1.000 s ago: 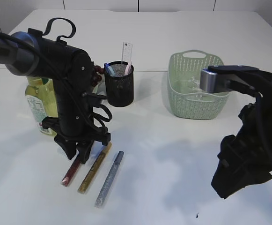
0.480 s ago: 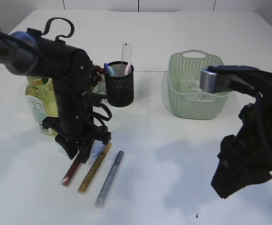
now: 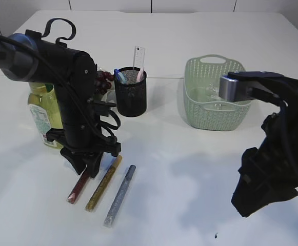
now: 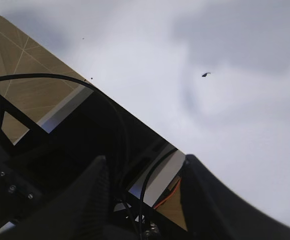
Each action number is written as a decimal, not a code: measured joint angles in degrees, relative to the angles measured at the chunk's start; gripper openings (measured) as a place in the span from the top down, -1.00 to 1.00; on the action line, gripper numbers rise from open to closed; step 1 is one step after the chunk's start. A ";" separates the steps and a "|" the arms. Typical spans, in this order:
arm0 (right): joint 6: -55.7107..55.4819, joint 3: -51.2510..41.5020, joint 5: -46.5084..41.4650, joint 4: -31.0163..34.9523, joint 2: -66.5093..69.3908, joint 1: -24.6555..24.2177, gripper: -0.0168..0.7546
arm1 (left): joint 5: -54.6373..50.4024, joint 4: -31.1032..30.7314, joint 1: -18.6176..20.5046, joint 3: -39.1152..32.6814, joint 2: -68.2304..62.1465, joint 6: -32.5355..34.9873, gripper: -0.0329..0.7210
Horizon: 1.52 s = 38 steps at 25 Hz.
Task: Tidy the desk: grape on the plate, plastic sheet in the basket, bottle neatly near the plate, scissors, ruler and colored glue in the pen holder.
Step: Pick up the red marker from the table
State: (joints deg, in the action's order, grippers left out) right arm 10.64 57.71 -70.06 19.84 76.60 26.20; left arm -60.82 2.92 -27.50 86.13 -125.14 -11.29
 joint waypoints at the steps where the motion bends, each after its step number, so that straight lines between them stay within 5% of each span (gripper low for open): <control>1: 0.00 0.00 0.00 0.00 0.00 0.00 -0.02 | 0.00 0.00 0.00 0.00 0.00 0.12 0.27; 16: 0.00 0.00 0.00 0.00 0.00 0.00 -0.02 | 0.12 0.22 0.00 0.21 -1.66 0.12 0.31; 23: 0.00 0.00 0.00 0.00 0.00 0.00 -0.02 | -0.20 0.22 0.00 0.54 -1.74 0.12 0.80; 38: 0.00 0.00 0.00 0.04 0.00 0.00 -0.02 | -1.12 0.22 0.00 -1.19 2.55 1.01 0.83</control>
State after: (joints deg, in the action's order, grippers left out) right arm 10.64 57.71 -70.06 19.87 76.60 26.20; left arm -61.95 3.14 -27.50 84.94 -122.60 -10.28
